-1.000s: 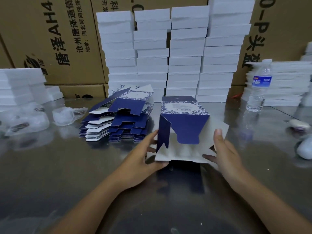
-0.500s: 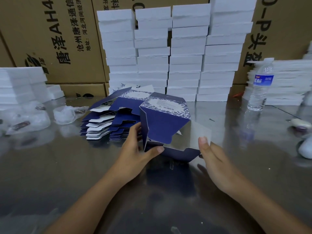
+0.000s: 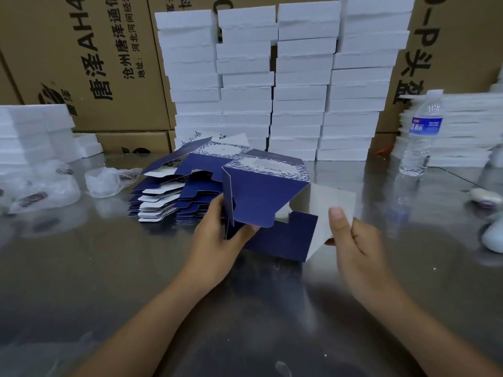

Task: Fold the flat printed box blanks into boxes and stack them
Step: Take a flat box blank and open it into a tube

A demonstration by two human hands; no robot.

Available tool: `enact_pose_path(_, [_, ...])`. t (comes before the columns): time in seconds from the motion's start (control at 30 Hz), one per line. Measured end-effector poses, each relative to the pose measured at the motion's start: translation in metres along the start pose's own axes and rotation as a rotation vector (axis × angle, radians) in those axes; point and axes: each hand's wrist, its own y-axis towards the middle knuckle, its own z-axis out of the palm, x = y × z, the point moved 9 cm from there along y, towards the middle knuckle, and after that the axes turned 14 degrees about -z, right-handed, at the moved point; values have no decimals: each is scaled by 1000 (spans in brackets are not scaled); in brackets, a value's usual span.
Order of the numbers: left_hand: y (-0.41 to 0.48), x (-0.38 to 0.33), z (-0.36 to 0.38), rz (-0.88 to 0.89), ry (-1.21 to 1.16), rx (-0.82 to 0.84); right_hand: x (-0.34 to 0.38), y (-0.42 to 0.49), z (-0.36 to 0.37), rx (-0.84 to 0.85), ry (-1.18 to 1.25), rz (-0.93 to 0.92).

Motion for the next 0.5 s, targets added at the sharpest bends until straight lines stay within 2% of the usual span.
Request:
enact_pose_path(0.13, [1, 3, 0, -15, 39, -22, -2, 1, -9, -59, -21, 14])
enact_pose_path(0.23, [2, 6, -2, -42, 63, -71, 0, 0, 6, 98, 6, -21])
enact_pose_path(0.33, [3, 9, -6, -65, 41, -123, -2, -5, 17, 247, -126, -58])
enact_pose_path(0.4, [4, 9, -6, -87, -17, -122, -1, -6, 16, 225, -176, -49])
enact_pose_path(0.5, [4, 9, -5, -128, -86, -99, -13, -8, 6, 165, -276, 85])
